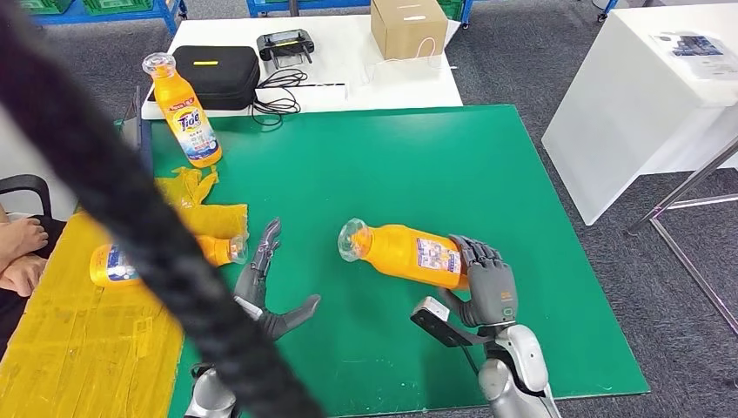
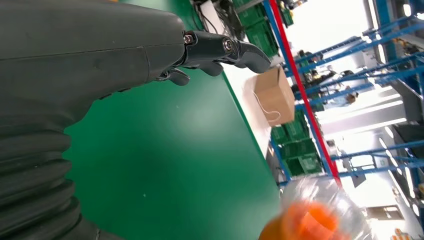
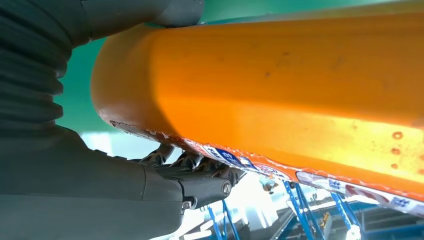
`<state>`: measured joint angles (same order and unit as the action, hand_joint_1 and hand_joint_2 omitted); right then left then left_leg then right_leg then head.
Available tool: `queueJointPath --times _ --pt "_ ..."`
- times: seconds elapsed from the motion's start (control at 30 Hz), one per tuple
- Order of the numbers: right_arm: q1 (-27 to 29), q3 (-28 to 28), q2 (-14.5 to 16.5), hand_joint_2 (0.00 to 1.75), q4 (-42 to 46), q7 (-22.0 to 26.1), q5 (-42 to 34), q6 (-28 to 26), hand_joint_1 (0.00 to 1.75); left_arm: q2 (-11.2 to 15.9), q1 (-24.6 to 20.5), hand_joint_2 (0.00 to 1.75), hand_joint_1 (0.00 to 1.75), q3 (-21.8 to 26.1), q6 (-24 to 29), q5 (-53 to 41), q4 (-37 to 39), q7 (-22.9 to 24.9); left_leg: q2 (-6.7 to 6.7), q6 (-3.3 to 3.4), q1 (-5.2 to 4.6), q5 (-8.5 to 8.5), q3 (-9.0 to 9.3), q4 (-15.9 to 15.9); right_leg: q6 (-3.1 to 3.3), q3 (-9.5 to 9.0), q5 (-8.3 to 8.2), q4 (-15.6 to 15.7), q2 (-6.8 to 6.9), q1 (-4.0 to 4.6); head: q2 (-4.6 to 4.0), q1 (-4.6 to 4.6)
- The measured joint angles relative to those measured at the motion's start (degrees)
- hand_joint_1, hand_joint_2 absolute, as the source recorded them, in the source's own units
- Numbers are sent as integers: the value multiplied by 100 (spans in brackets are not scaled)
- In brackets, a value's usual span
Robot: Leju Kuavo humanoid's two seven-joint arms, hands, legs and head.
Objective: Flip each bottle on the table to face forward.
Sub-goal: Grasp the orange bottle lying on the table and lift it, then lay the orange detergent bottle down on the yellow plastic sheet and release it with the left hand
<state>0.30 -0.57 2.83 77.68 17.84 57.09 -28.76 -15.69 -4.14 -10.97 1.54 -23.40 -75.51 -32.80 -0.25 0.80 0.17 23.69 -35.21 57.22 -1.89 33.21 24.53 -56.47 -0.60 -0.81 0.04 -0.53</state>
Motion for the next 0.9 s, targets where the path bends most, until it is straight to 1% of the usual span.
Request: queueJointPath --times 0.1,0.27,0.33,0.4,0.5,0.6,0.7,0.8,0.9 --pt "-52 -50 161 175 8 42 -86 0 171 0 -5 175 0 -78 -18 22 -7 5 -5 0 0 1 -4 0 0 1 1 1 5 -2 0 0" --pt "-62 -64 257 175 13 110 -173 5 173 0 -5 175 0 -132 -27 32 -7 8 -8 1 -4 1 -7 0 -1 1 0 1 9 -6 0 0" --pt "-70 -65 302 175 14 256 -405 71 171 1 -6 175 0 -159 -45 42 -7 10 -9 1 -5 1 -7 0 -1 1 0 1 10 -5 0 -1" --pt "-98 -68 386 175 15 505 -836 253 170 2 -15 175 0 -192 -87 58 -7 20 -9 1 -5 1 -7 0 0 2 0 1 10 -4 0 -1" --pt "-188 -127 576 175 3 800 -1506 709 171 2 -49 175 0 -274 -146 87 -7 38 -8 1 -2 0 -6 0 0 4 0 0 9 -1 0 1" --pt "-328 -283 810 175 -90 921 -1974 1237 172 3 -89 175 0 -354 -177 125 -7 55 -6 0 2 0 -6 -1 0 4 0 -1 9 2 0 1" --pt "-463 -520 1021 175 -304 962 -2244 1679 173 5 -107 175 0 -420 -208 180 -7 69 -6 -1 4 -1 -6 -1 0 4 1 -1 9 4 0 1" --pt "-564 -766 1188 175 -541 972 -2288 1778 173 9 -115 175 0 -456 -217 218 -7 72 -8 -2 4 -1 -7 -1 1 5 1 -1 10 3 0 1" --pt "-631 -887 1266 175 -687 981 -2316 1779 172 15 -119 175 0 -475 -217 227 -7 73 -8 -1 4 -1 -9 -1 1 5 1 -1 10 0 0 -1"
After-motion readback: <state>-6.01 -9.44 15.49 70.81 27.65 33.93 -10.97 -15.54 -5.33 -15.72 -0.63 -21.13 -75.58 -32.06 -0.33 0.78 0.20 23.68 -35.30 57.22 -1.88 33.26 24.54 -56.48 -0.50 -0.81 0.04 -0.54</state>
